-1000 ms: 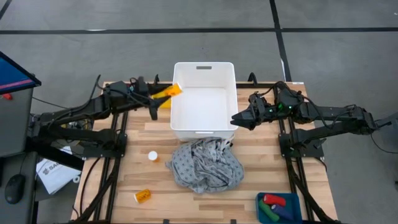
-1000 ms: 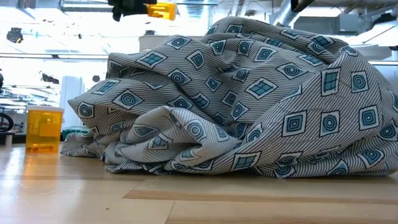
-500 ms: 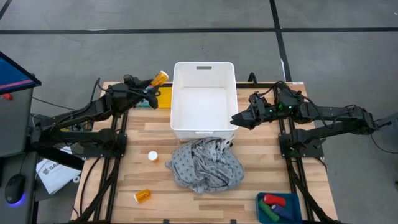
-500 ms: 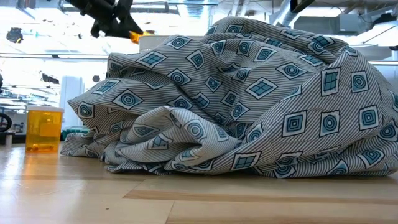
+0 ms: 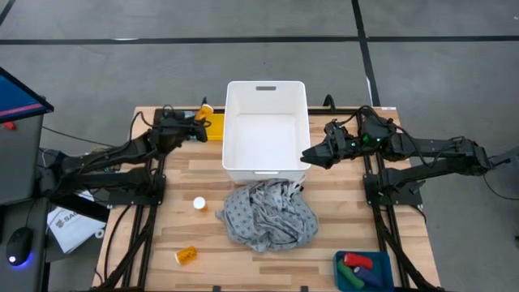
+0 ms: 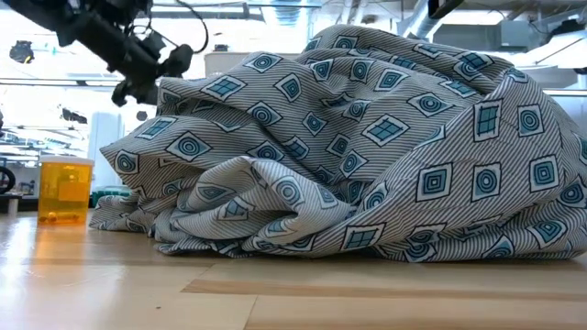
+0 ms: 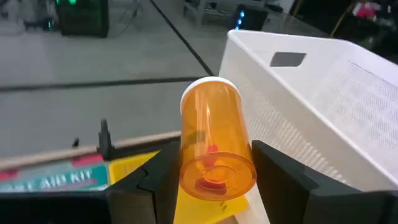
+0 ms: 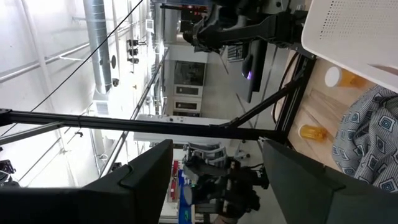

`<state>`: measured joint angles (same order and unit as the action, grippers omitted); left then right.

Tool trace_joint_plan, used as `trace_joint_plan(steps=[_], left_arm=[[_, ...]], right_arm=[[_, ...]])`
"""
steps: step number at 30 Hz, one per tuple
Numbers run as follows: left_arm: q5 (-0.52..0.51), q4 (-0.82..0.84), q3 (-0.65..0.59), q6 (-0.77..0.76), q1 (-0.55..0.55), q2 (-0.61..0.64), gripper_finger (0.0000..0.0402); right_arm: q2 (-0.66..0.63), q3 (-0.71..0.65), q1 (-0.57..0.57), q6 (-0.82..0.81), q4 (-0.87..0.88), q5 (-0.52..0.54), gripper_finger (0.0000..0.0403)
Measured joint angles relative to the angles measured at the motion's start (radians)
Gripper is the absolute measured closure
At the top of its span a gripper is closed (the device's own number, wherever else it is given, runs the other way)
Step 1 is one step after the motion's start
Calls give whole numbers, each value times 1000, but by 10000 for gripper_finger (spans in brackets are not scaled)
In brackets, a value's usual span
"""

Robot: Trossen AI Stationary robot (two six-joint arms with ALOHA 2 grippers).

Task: Pick & place medical supplies in basket/bin
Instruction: Put the top orange pill bottle into the yellow bin

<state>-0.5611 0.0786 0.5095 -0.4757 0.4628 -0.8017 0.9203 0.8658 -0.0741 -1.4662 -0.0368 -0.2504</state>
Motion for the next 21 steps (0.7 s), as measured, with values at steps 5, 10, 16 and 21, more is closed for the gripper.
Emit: trace_joint_plan(steps=[5, 10, 16, 21], left_arm=[[5, -84, -98, -85, 4, -10, 231], [8, -164, -134, -109, 16, -77, 231], [20, -278, -134, -118, 58, -225, 231], [35, -345, -134, -143, 73, -349, 231]], right_arm=[[0, 0, 0, 4, 0, 6, 158], [0, 0, -2, 15, -1, 15, 158], [0, 0, -19, 32, -10, 20, 158], [0, 0, -30, 39, -17, 21, 158]])
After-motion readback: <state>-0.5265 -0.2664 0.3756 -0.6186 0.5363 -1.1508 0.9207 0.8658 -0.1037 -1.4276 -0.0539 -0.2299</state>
